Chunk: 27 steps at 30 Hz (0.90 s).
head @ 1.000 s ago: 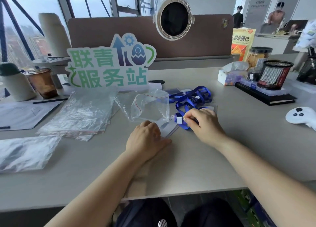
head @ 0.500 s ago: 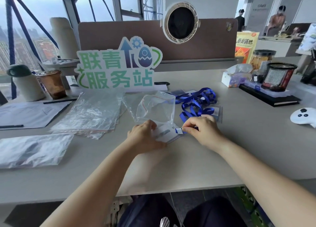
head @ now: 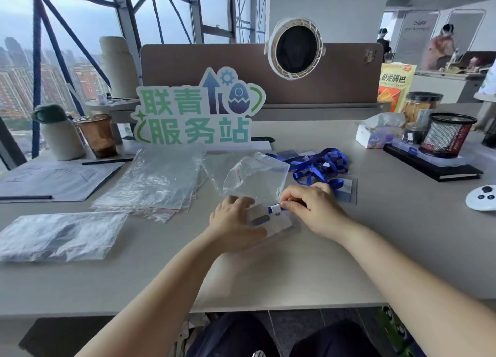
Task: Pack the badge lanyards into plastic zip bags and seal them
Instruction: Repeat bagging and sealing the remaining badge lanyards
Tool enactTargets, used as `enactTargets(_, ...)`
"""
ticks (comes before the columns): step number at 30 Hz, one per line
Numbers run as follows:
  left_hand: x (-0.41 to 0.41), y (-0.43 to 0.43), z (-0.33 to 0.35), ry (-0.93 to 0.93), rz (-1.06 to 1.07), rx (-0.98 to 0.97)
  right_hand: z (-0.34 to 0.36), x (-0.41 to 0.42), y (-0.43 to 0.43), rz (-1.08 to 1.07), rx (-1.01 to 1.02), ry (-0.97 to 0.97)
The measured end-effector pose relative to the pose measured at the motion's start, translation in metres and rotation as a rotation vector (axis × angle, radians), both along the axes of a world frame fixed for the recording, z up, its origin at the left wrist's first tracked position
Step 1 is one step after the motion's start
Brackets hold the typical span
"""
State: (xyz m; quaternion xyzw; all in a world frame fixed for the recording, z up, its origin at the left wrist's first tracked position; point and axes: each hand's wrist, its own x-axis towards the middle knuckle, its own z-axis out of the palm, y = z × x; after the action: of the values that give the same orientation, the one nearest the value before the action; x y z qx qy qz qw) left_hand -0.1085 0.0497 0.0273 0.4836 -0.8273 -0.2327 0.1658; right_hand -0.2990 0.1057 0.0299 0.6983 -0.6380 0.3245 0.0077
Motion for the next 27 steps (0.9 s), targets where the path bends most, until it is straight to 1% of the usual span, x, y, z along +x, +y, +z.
enactTargets(2,0.002,0.001,0.000,0.051,0.032,-0.025,0.003,-0.002,0.000,0.033,0.022,0.022)
enactTargets(5,0.005,-0.002,0.003,0.050,0.059,-0.065,0.011,-0.005,0.002,0.077,0.062,0.030)
enactTargets(10,0.007,-0.013,0.011,0.075,0.094,-0.075,0.025,-0.005,0.000,0.117,0.121,0.026)
enactTargets(13,0.003,-0.010,0.013,0.084,0.043,-0.093,0.029,-0.002,-0.003,0.112,0.094,0.030)
enactTargets(16,0.000,-0.007,0.014,0.041,-0.001,-0.180,0.030,0.000,-0.005,0.086,0.054,0.004)
enactTargets(19,0.000,-0.009,0.017,0.121,-0.010,-0.215,0.032,-0.001,-0.004,0.036,0.055,-0.015)
enactTargets(22,0.001,-0.010,0.020,0.218,-0.034,-0.143,0.035,0.000,-0.002,0.037,0.032,-0.027)
enactTargets(25,0.002,-0.009,0.025,0.260,-0.079,-0.094,0.039,0.000,-0.003,0.054,0.065,-0.099)
enactTargets(27,0.004,-0.010,0.031,0.278,-0.120,-0.083,0.041,-0.002,-0.005,0.111,0.067,-0.252)
